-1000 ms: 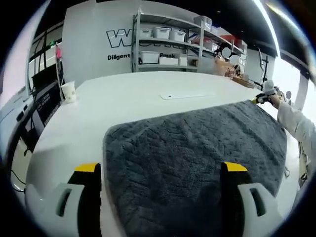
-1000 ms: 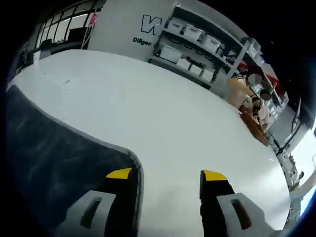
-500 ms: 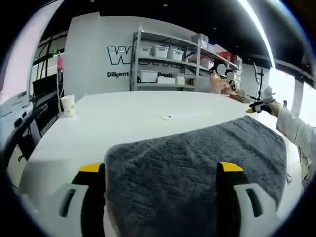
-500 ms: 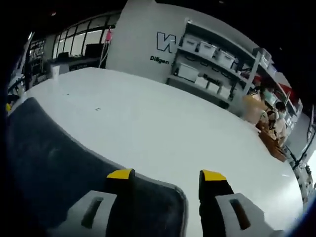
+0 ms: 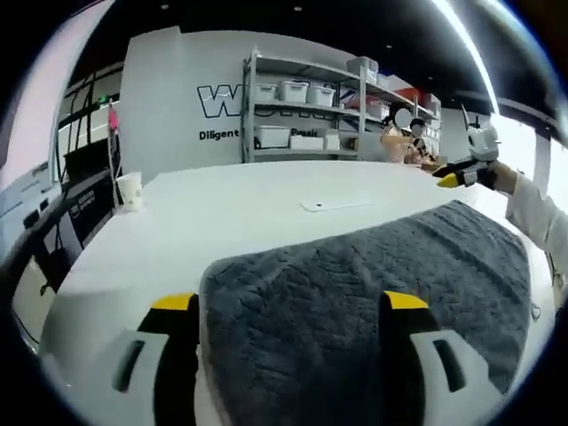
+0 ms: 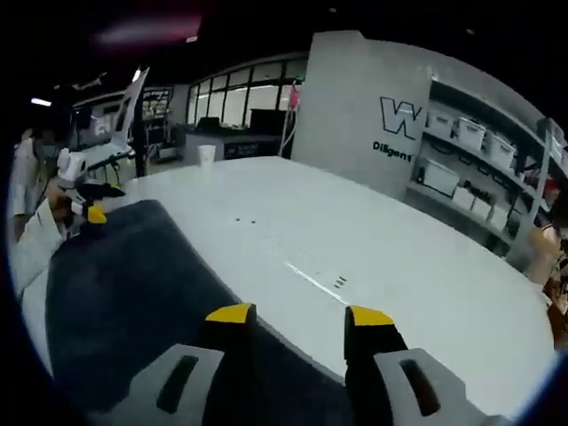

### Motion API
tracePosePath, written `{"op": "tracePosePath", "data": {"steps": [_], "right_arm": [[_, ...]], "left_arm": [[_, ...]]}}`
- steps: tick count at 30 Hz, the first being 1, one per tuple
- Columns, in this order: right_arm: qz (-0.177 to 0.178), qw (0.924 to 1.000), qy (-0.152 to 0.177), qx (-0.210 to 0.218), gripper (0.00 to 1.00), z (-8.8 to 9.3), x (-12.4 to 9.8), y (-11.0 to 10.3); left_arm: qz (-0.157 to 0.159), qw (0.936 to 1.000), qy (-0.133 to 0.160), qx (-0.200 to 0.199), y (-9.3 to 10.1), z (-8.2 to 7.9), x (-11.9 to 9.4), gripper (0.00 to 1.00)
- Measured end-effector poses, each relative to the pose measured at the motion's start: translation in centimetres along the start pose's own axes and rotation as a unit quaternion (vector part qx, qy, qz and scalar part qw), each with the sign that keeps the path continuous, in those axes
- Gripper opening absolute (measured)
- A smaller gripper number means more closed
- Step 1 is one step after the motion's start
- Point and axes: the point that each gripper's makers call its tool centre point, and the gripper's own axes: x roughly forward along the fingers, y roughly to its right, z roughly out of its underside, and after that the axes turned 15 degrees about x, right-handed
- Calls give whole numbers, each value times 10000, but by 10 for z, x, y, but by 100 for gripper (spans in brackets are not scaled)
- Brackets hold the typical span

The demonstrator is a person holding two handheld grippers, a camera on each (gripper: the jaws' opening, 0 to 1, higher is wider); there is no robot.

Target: Open the folded towel by lifting each exposed corner and separating the folded layers until the towel lies flat within the target outline without major curled edges

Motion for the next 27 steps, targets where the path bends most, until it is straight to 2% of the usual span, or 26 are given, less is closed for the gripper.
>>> {"op": "tracePosePath", "data": {"steps": [1,2,3,4,6,10,13,15,16,23,25,27], "right_arm": [[-161,9999,-36,-6,35,-2,9,-14],[-211,9998,-45,-8,35,-2,12,-20],[-409,9991,-113,-90,35,-4,23,-39],[-477,9987,-143,-138,36,-4,29,-48],[-787,9955,-356,-390,39,-1,44,-75],[-1115,9924,-402,-319,37,-7,72,-114],[-1237,9904,-482,-388,36,-10,91,-136],[-1300,9895,-484,-394,33,-13,99,-146],[-1411,9883,-460,-340,32,-17,109,-158],[-1623,9852,-480,-263,28,-23,143,-194],[-1837,9815,-512,-186,26,-27,157,-216],[-1905,9801,-517,-226,26,-31,165,-231]], "left_arm": [[10,10000,-9,3,1,0,0,82],[31,10000,-19,-5,1,0,0,82],[45,10000,-14,-18,2,0,0,82],[51,10000,-12,-33,2,0,0,83],[81,9999,-27,-100,4,1,0,85],[143,9998,-138,-61,8,5,1,94],[184,9997,-164,-48,11,4,0,99],[275,9995,-152,-54,14,3,0,99],[278,9995,-152,-47,15,3,0,99],[192,9996,-211,4,11,4,-3,99],[210,9995,-231,11,12,5,-3,99],[217,9994,-263,31,13,5,-3,99]]}}
